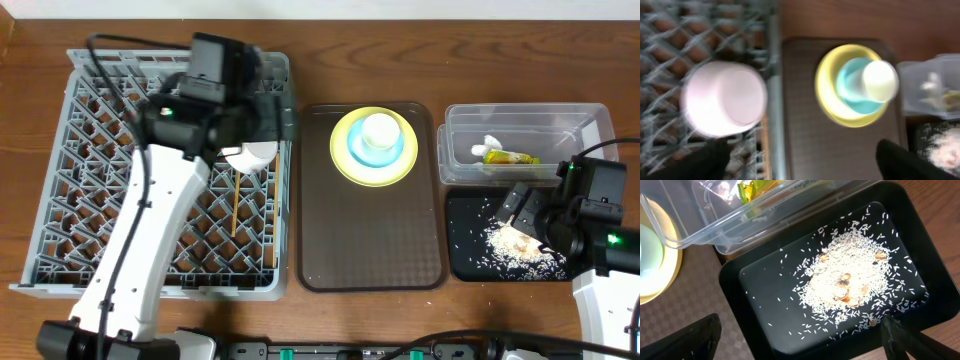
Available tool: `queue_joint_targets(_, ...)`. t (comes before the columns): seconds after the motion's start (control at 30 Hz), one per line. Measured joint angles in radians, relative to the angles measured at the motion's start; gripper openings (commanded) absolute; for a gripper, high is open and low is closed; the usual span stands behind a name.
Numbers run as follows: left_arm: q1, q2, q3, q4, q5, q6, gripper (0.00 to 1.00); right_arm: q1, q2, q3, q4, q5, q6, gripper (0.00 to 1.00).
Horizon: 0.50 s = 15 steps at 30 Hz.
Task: Sort waste into correct bins and load items into the dishwasher
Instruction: 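Move the left gripper to the light-blue cup on the yellow plate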
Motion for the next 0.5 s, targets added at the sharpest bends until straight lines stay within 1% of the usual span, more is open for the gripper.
queue_joint_targets(0.03, -0.018, 0.003, 0.000, 0.014, 0.006, -0.002, 0.88, 0.000, 0.000, 0.000, 0.000, 0.000, 0.000, 0.99)
queue_joint_targets(0.07, -0.037, 0.005, 0.000, 0.031, 0.012, -0.006, 0.76, 0.000, 0.000, 0.000, 0.000, 0.000, 0.000, 0.99)
queue_joint_targets(0.1, -0.056, 0.008, 0.000, 0.049, 0.016, -0.008, 0.67, 0.000, 0.000, 0.000, 0.000, 0.000, 0.000, 0.99)
queue_joint_targets(0.13, -0.077, 0.011, 0.000, 0.068, 0.017, -0.006, 0.63, 0.000, 0.000, 0.000, 0.000, 0.000, 0.000, 0.99)
queue_joint_targets(0.2, -0.122, 0.021, 0.000, 0.111, 0.019, -0.011, 0.50, 0.000, 0.000, 0.000, 0.000, 0.000, 0.000, 0.99)
queue_joint_targets(0.23, -0.148, 0.028, 0.000, 0.131, 0.020, -0.014, 0.47, 0.000, 0.000, 0.000, 0.000, 0.000, 0.000, 0.99)
queue_joint_targets(0.37, -0.254, 0.086, 0.000, 0.213, 0.019, -0.009, 0.46, 0.000, 0.000, 0.000, 0.000, 0.000, 0.000, 0.99)
queue_joint_targets(0.5, -0.345, 0.183, 0.000, 0.315, 0.019, -0.008, 0.45, 0.000, 0.000, 0.000, 0.000, 0.000, 0.000, 0.99)
